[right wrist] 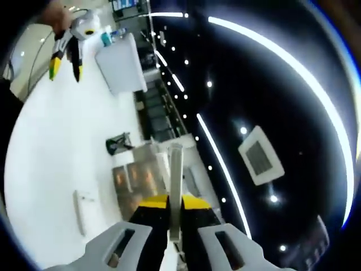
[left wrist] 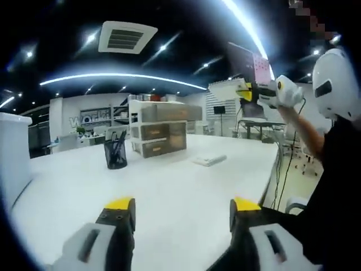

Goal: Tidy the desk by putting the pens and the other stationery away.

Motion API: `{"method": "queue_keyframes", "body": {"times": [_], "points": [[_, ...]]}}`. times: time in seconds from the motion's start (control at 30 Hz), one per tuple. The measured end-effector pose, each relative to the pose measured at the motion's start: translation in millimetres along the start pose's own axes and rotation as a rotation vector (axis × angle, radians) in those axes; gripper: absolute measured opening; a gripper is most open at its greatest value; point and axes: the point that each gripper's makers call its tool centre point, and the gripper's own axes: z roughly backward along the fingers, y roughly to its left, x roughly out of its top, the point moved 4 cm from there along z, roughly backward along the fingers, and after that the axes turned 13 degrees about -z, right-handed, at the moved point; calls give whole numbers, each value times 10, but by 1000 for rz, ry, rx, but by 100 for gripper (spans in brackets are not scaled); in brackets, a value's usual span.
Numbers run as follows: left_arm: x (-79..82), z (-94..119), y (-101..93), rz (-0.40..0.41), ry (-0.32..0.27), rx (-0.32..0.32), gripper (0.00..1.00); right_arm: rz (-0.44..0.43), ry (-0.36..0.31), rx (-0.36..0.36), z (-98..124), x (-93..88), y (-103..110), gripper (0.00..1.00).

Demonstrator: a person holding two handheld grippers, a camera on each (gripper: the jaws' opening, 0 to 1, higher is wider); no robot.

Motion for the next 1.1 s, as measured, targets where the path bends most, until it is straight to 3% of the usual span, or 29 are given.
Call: {"method": "queue_keyframes", "body": {"times": [0.43,1.1], "points": [[-60,133,57,4,1,25,67,23,14,118,-484,105,-266,5],[-115,328,131,25,8,73,68,-5,134,327,-1480,-213,-332,5]]}}
